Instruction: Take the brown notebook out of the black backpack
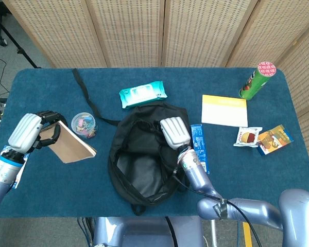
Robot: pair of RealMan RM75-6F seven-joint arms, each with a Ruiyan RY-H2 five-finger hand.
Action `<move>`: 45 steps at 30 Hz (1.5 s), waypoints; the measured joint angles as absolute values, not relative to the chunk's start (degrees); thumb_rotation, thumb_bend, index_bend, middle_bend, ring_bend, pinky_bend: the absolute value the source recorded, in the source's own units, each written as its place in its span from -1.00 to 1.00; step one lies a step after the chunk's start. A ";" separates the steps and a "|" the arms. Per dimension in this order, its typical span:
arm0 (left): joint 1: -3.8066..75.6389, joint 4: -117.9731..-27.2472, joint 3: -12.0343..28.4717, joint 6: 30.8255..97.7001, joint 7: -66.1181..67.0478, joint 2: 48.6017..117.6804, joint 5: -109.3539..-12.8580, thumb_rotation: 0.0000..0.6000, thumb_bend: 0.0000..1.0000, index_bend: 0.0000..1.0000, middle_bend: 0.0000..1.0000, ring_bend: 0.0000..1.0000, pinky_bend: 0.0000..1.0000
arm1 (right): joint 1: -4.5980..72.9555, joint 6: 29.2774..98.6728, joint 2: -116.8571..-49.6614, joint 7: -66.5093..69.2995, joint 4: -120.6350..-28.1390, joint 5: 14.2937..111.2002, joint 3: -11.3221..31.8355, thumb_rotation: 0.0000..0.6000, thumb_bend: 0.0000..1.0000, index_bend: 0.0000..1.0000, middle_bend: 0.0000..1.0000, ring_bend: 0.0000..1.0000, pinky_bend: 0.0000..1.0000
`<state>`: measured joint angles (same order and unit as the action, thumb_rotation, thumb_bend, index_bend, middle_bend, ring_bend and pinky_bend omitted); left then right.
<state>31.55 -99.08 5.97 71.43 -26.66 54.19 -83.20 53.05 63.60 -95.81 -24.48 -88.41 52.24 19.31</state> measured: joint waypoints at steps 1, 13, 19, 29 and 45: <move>31.56 -99.37 5.79 69.74 -26.70 53.52 -82.15 1.00 0.22 0.59 0.18 -0.06 0.05 | 53.06 63.53 -95.98 -24.54 -88.35 52.22 19.25 1.00 -0.07 0.32 0.38 0.40 0.52; 32.35 -99.41 5.68 59.23 -16.81 56.76 -58.22 1.00 0.02 0.14 -0.49 -0.53 -0.19 | 52.81 62.87 -97.00 -24.29 -87.21 52.77 18.53 1.00 -0.07 0.32 0.38 0.40 0.52; 32.51 -95.86 6.68 58.90 -8.12 63.68 -44.29 1.00 -0.90 -1.00 -1.00 -1.00 -1.00 | 52.32 62.65 -96.63 -23.32 -87.21 53.24 18.57 1.00 -0.07 0.32 0.38 0.40 0.52; 28.64 -92.74 10.39 68.40 -12.90 67.31 -51.68 1.00 -1.00 -1.00 -1.00 -1.00 -1.00 | 51.58 62.36 -94.77 -22.32 -88.98 58.16 16.87 1.00 -0.41 0.22 0.12 0.19 0.24; 19.64 -99.06 9.04 85.47 -5.78 68.31 -64.99 1.00 -1.00 -1.00 -1.00 -1.00 -1.00 | 48.45 63.18 -75.79 -18.25 -94.64 88.57 5.72 1.00 -1.00 -0.50 -0.88 -1.00 -0.95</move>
